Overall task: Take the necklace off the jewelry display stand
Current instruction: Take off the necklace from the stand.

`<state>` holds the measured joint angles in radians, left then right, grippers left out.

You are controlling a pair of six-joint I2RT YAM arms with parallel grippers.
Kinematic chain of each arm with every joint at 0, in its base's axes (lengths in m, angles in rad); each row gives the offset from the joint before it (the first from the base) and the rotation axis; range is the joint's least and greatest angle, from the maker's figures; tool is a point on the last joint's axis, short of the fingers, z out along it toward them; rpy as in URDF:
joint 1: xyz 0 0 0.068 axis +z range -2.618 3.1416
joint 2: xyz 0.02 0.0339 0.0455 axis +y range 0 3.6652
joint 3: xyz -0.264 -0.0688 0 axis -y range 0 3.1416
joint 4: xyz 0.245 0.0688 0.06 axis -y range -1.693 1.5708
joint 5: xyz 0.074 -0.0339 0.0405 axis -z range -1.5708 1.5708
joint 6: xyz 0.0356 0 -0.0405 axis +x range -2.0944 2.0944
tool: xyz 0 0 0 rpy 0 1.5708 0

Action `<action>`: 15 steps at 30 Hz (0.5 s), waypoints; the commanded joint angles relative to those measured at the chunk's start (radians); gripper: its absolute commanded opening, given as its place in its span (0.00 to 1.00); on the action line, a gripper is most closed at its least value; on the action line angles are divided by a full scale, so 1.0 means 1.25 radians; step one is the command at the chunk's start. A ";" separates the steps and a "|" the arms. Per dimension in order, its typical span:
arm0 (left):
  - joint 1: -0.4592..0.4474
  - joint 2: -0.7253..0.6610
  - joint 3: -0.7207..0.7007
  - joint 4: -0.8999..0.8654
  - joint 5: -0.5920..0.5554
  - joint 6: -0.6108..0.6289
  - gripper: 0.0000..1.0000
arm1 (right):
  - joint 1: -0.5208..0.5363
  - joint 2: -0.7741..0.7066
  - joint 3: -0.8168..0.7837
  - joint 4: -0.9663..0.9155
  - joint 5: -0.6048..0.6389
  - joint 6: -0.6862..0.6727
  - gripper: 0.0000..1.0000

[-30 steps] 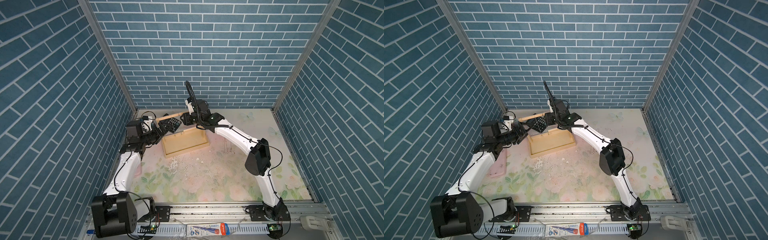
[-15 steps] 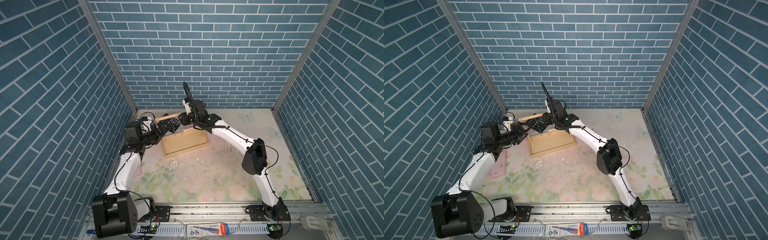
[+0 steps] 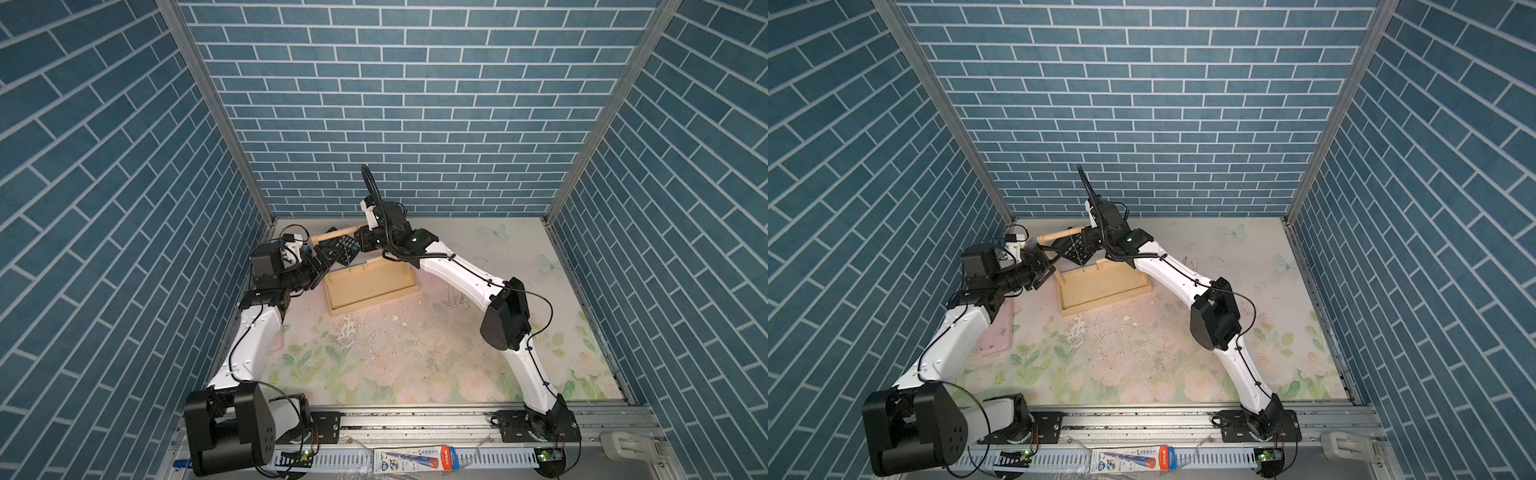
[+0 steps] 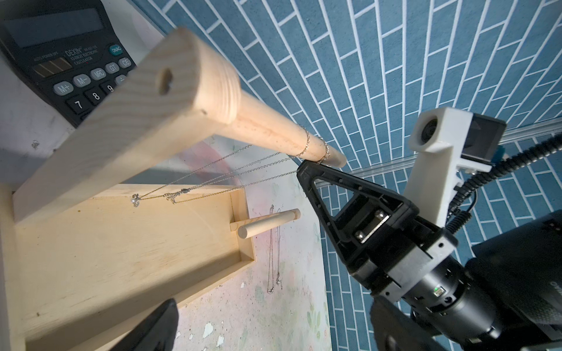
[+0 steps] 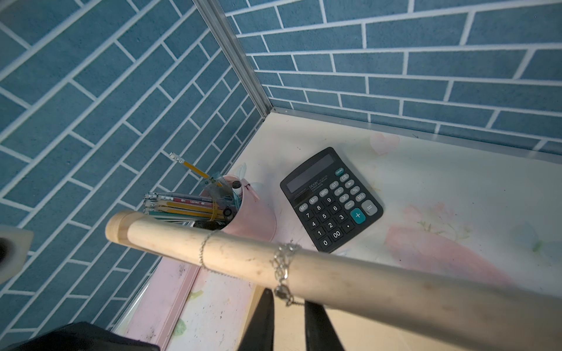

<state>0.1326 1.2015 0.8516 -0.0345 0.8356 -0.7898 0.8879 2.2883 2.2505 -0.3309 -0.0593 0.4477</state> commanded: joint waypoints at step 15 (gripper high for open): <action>0.005 -0.008 -0.015 0.023 0.015 -0.003 0.99 | 0.008 0.030 0.046 0.005 0.055 0.009 0.05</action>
<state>0.1326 1.2015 0.8513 -0.0242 0.8368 -0.7963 0.8909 2.3116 2.2662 -0.3290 -0.0200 0.4480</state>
